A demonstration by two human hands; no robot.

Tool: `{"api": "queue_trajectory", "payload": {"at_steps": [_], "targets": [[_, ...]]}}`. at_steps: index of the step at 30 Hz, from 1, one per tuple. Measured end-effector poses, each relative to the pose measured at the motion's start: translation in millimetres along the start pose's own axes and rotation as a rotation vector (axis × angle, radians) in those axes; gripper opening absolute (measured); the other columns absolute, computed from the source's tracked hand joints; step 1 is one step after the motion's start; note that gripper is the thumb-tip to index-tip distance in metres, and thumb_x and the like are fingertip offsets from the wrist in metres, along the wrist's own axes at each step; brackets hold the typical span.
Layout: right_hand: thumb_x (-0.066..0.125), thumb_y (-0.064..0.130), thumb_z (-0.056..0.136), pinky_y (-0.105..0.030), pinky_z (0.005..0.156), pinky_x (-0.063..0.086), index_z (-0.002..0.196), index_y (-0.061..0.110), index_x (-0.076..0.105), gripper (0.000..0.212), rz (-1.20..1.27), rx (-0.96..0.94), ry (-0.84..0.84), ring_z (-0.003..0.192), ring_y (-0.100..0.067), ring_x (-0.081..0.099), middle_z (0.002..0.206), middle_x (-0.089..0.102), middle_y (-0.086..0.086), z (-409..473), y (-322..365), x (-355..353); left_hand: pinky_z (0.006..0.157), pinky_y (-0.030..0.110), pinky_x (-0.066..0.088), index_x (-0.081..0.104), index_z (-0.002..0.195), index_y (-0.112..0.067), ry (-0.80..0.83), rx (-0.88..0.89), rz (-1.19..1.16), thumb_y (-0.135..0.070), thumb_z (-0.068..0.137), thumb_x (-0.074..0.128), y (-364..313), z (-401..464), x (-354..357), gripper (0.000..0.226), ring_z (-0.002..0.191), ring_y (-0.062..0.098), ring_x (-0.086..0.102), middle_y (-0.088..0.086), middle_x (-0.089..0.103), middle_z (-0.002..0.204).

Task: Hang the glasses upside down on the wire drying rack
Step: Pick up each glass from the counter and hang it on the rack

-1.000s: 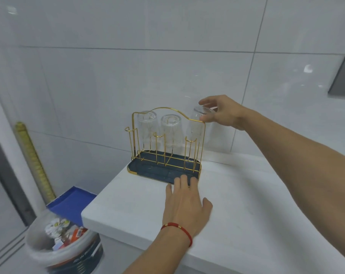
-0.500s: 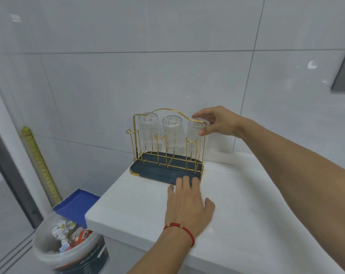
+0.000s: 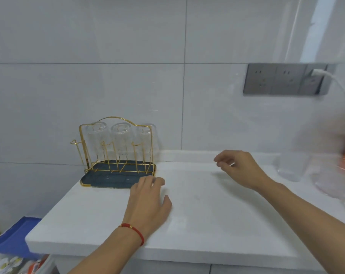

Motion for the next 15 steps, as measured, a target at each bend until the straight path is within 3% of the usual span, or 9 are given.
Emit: {"api": "queue_trajectory", "payload": {"at_steps": [5, 8, 11, 13, 15], "targets": [[0.061, 0.010, 0.090, -0.035, 0.076, 0.054, 0.102, 0.021, 0.074, 0.021, 0.012, 0.308, -0.446, 0.079, -0.012, 0.068, 0.084, 0.073, 0.009, -62, -59, -41, 0.091, 0.035, 0.037, 0.053, 0.123, -0.020, 0.000, 0.065, -0.234, -0.028, 0.089, 0.059, -77, 19, 23, 0.036, 0.117, 0.021, 0.046, -0.003, 0.056, 0.121], [0.062, 0.014, 0.091, -0.032, 0.077, 0.044, 0.115, 0.015, 0.067, 0.024, 0.055, 0.437, -0.660, 0.083, -0.021, 0.064, 0.102, 0.072, 0.000, -87, -83, -58, 0.097, 0.035, 0.035, 0.043, 0.137, -0.020, 0.046, 0.106, -0.275, -0.031, 0.090, 0.055, -125, 27, 46, 0.050, 0.120, 0.022, 0.043, -0.002, 0.053, 0.130], [0.066, 0.017, 0.095, -0.038, 0.094, 0.044, 0.144, 0.002, 0.046, 0.055, 0.071, 0.593, -0.618, 0.114, -0.035, 0.059, 0.145, 0.049, -0.019, -88, -110, -64, 0.101, 0.037, 0.037, 0.037, 0.143, -0.020, 0.094, 0.219, -0.201, -0.033, 0.089, 0.051, -157, 25, 68, 0.057, 0.122, 0.023, 0.044, 0.001, 0.052, 0.134], [0.068, 0.020, 0.095, -0.041, 0.105, 0.041, 0.153, -0.006, 0.028, 0.074, 0.117, 0.675, -0.548, 0.133, -0.042, 0.047, 0.154, 0.035, -0.026, -81, -124, -64, 0.102, 0.036, 0.036, 0.036, 0.143, -0.021, 0.128, 0.225, -0.199, -0.037, 0.090, 0.050, -162, 23, 77, 0.058, 0.125, 0.022, 0.041, 0.002, 0.050, 0.136], [0.071, 0.021, 0.094, -0.043, 0.106, 0.041, 0.153, -0.007, 0.022, 0.081, 0.160, 0.702, -0.542, 0.136, -0.043, 0.043, 0.153, 0.034, -0.027, -69, -133, -62, 0.103, 0.033, 0.035, 0.037, 0.141, -0.022, 0.134, 0.198, -0.222, -0.041, 0.089, 0.050, -159, 24, 82, 0.057, 0.128, 0.020, 0.037, 0.000, 0.047, 0.138]]}}
Point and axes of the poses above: each hand's wrist, its own z-axis towards the middle knuckle, its own x-axis out of the palm, y = z × x, the point moved 4 cm from there along z, towards the middle knuckle
